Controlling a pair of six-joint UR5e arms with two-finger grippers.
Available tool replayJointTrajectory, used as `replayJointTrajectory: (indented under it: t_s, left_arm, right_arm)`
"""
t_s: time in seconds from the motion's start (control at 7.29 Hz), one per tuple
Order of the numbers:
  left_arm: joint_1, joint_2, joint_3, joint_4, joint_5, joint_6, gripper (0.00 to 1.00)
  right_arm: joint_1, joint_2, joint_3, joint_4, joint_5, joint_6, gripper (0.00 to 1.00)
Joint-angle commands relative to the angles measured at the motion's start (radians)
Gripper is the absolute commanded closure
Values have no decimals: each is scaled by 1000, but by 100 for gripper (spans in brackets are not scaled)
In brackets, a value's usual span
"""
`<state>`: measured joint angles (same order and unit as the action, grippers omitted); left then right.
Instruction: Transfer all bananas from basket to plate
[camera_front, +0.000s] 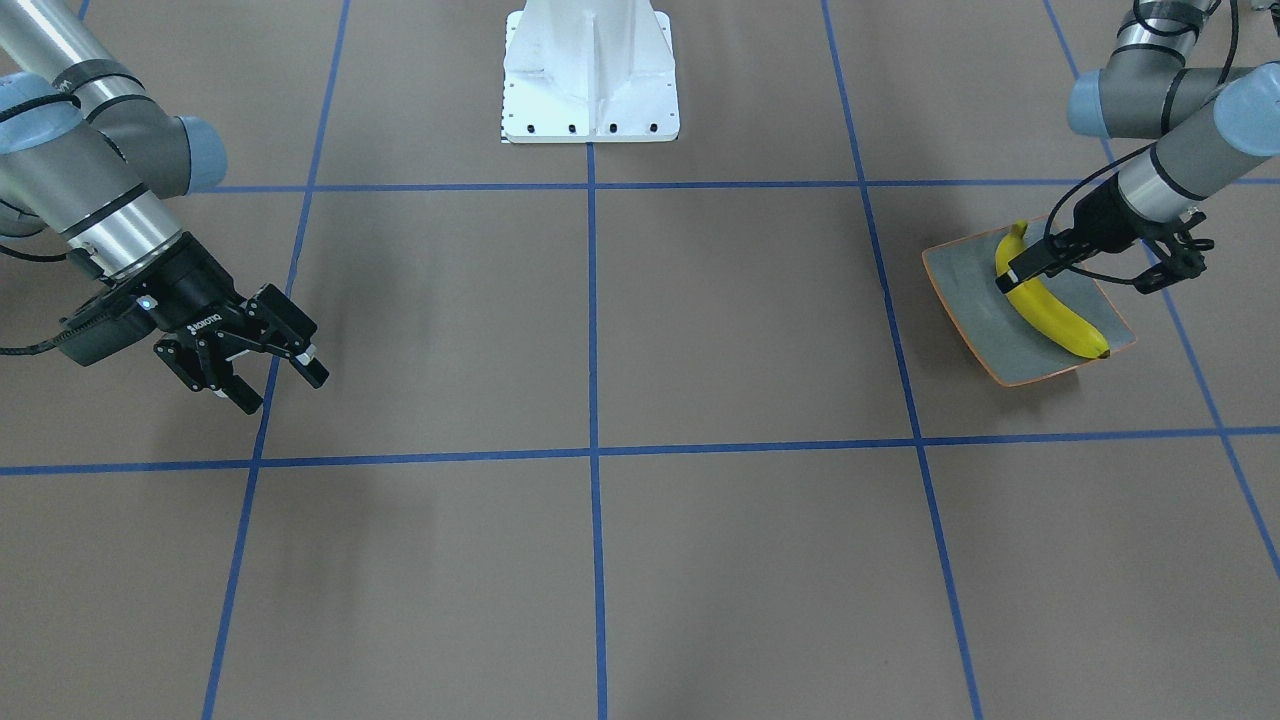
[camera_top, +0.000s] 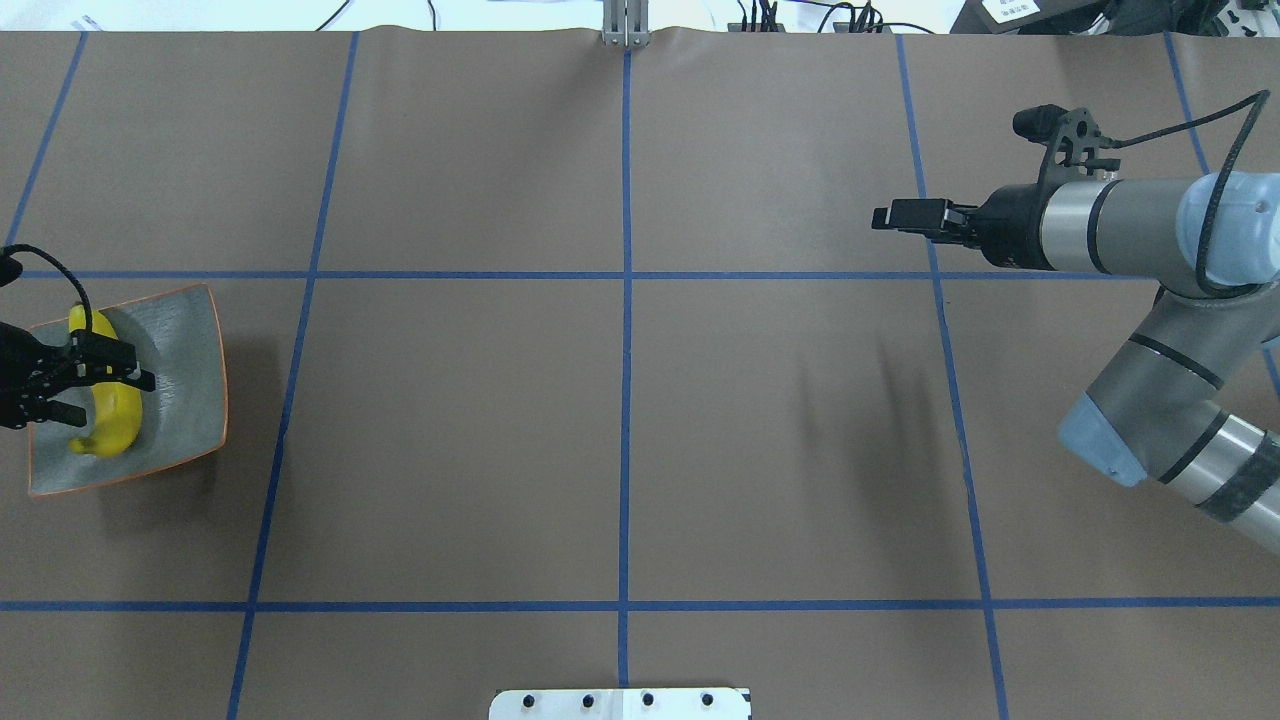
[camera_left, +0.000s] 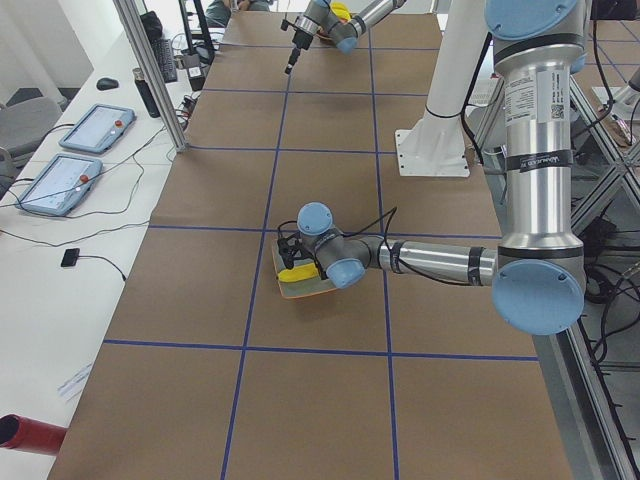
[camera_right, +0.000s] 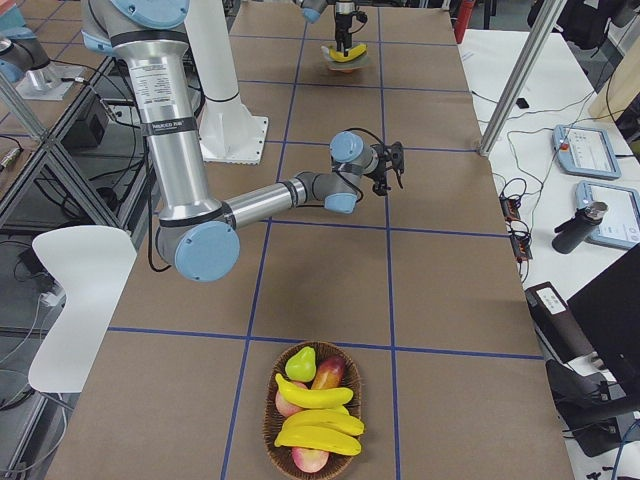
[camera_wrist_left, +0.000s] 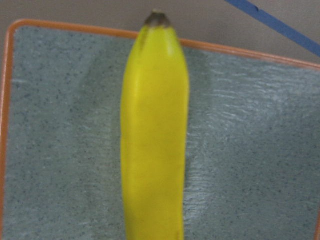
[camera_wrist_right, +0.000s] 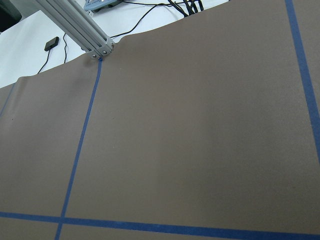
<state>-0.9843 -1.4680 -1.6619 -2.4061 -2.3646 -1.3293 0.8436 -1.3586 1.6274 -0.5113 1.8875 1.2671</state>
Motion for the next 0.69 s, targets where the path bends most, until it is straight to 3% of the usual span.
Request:
replayJointTrajectory:
  t_s: [0.0, 0.27, 0.55]
  left_arm:
    - [-144, -2, -47, -2, -129, 79, 1]
    - [-252, 0, -44, -1, -153, 241, 1]
    - [-338, 0, -18, 5, -95, 384, 1]
  right_arm:
    - [30, -23, 3, -7, 25, -3, 0]
    - [173, -117, -1, -22, 160, -152, 0]
    - [274, -203, -18, -64, 208, -321, 0]
